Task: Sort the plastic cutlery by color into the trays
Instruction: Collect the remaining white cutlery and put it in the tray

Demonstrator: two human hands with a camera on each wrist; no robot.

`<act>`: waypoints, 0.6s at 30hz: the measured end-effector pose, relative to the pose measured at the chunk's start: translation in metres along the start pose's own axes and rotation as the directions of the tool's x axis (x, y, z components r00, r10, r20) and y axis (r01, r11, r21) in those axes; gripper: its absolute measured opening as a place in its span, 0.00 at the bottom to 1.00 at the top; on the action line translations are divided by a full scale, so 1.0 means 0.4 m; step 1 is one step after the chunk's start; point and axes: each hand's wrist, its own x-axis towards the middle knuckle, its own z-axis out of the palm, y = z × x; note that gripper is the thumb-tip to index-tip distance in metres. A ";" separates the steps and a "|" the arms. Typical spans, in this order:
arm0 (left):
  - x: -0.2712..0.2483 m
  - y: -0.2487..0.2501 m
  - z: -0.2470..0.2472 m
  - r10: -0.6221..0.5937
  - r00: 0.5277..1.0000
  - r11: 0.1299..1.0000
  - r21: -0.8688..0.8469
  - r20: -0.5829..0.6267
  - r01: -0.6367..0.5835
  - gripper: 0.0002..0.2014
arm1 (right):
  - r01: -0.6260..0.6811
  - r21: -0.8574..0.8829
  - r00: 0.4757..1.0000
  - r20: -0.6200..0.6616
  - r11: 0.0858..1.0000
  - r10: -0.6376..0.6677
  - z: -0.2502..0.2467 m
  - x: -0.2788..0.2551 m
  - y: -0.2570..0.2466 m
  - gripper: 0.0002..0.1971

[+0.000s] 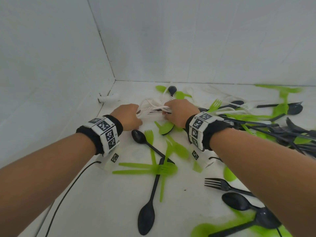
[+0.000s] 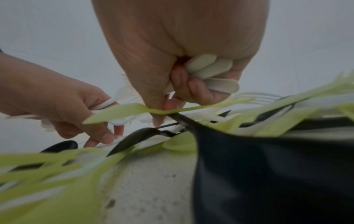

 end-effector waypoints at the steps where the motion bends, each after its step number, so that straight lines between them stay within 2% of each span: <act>1: -0.003 -0.002 -0.002 -0.010 1.000 1.000 -0.015 -0.004 0.010 0.09 | 0.011 0.025 1.000 -0.021 1.000 -0.010 -0.002 -0.002 0.000 0.05; 6: -0.015 -0.006 -0.009 -0.109 0.994 0.979 -0.177 -0.019 0.104 0.07 | 0.046 0.159 0.990 -0.137 0.986 -0.024 -0.016 -0.013 0.007 0.12; 9: -0.024 0.003 -0.013 -0.177 0.981 0.913 -0.386 -0.080 0.133 0.09 | 0.024 0.271 0.975 -0.219 0.962 0.037 -0.023 -0.021 0.008 0.14; 11: -0.029 0.013 -0.012 -0.218 0.969 0.820 -0.560 -0.115 0.118 0.11 | 0.015 0.338 0.964 -0.256 0.941 0.077 -0.024 -0.031 0.005 0.14; 13: -0.031 0.023 -0.005 -0.234 0.960 0.744 -0.664 -0.155 0.074 0.08 | 0.024 0.369 0.957 -0.276 0.929 0.085 -0.023 -0.042 0.003 0.13; 14: -0.036 0.033 -0.004 -0.235 0.956 0.719 -0.693 -0.177 0.049 0.05 | 0.031 0.384 0.956 -0.281 0.923 0.085 -0.023 -0.049 0.001 0.12; 16: -0.043 0.051 0.000 -0.254 0.946 0.677 -0.736 -0.201 0.025 0.09 | 0.047 0.445 0.950 -0.296 0.894 0.098 -0.027 -0.059 -0.007 0.11; 18: -0.047 0.069 -0.003 -0.256 0.935 0.672 -0.740 -0.245 -0.010 0.12 | 0.084 0.545 0.934 -0.334 0.835 0.124 -0.038 -0.071 -0.019 0.09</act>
